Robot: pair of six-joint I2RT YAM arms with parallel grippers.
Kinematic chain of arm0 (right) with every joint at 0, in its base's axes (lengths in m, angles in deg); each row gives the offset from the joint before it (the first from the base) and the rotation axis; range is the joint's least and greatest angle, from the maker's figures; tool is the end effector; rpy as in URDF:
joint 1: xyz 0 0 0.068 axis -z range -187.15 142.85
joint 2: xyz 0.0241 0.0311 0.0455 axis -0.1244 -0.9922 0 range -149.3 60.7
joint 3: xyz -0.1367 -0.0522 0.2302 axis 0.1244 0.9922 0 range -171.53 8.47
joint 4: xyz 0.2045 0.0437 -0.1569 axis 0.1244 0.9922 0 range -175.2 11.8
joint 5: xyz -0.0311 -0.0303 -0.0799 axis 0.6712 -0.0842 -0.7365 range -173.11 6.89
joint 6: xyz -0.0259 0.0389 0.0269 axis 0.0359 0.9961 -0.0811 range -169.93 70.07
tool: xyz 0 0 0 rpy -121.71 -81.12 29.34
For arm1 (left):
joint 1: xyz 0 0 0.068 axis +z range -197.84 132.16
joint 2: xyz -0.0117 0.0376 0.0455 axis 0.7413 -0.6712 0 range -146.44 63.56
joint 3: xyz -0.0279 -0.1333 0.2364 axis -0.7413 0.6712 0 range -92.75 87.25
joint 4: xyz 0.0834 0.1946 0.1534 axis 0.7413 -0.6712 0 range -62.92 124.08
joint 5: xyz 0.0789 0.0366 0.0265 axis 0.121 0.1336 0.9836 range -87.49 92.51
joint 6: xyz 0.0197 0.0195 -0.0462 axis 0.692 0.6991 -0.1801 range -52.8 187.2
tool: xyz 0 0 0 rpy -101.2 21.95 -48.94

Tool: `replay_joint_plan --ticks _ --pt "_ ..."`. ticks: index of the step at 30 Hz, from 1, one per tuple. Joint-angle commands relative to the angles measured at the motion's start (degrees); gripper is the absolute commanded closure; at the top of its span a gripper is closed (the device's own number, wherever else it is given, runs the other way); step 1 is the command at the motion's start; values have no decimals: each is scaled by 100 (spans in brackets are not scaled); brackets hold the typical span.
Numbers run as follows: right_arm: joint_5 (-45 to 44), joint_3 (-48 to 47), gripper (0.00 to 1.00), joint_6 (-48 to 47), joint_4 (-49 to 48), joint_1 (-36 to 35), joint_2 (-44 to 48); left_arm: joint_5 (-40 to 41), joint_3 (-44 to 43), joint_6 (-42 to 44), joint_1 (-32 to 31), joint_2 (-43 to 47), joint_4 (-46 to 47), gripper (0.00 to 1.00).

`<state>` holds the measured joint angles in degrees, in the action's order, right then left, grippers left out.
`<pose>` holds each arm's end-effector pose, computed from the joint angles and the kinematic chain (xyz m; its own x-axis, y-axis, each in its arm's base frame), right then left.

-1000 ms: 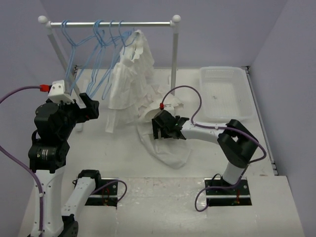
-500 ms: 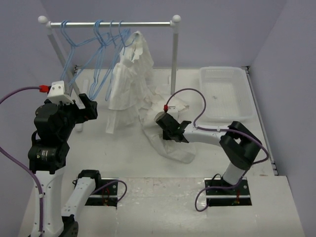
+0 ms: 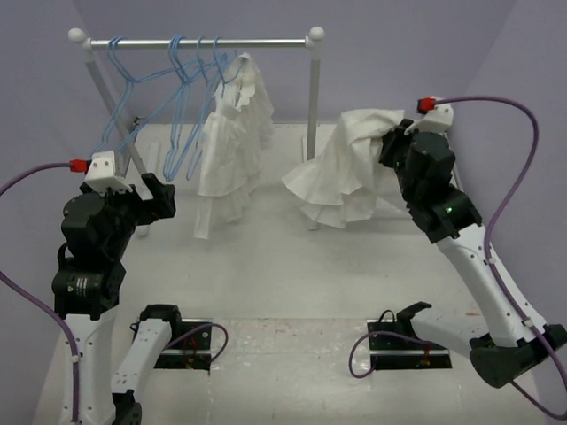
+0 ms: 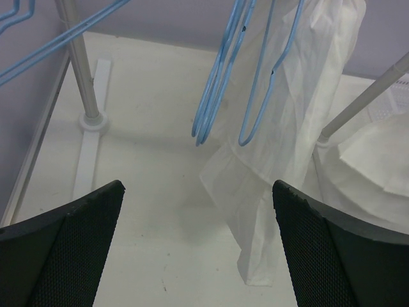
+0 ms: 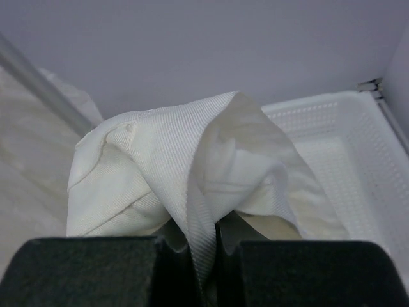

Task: Remove the skirt from the hanger

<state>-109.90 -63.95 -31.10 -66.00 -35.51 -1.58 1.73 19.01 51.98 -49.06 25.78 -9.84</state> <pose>0.2121 0.0962 0.4327 -0.1417 0.2510 -0.9576 0.0140 0.9677 0.2516 0.0987 -0.0026 0.4257 -0.2335 -0.2577 -0.9376 -0.0279 0.9656 -0.2585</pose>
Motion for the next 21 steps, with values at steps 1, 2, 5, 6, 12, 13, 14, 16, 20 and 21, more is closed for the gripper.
replay_joint_plan --ticks 1,2,5,6,12,13,14,16,20,21 --pt "401 -667 100 -644 -22 1076 -152 25 84 46 -19 51 296 0" --pt "602 -790 100 -644 -22 1339 -179 42 66 46 -19 43 288 0" --pt "1393 -1465 100 -696 127 2096 -485 42 40 46 -19 25 288 0" --pt "1465 -1894 100 -810 363 2298 -783 51 48 28 -19 25 305 0" --pt "1932 -3057 100 -1013 910 2887 -1672 262 207 -86 -19 -1 437 0" --pt "1966 -3137 100 -1013 945 3045 -1725 271 224 -103 -19 -19 428 0" --pt "2167 -3190 100 -935 997 3134 -1761 271 242 -130 -19 -62 454 0" --pt "2458 -3313 100 -873 1103 3319 -1909 271 294 -165 -19 -98 481 0" --pt "2503 -3121 100 -741 1191 3416 -2165 210 374 -227 -19 -177 586 0" --pt "2564 -3068 100 -697 1200 3442 -2226 192 374 -235 -19 -195 586 0"
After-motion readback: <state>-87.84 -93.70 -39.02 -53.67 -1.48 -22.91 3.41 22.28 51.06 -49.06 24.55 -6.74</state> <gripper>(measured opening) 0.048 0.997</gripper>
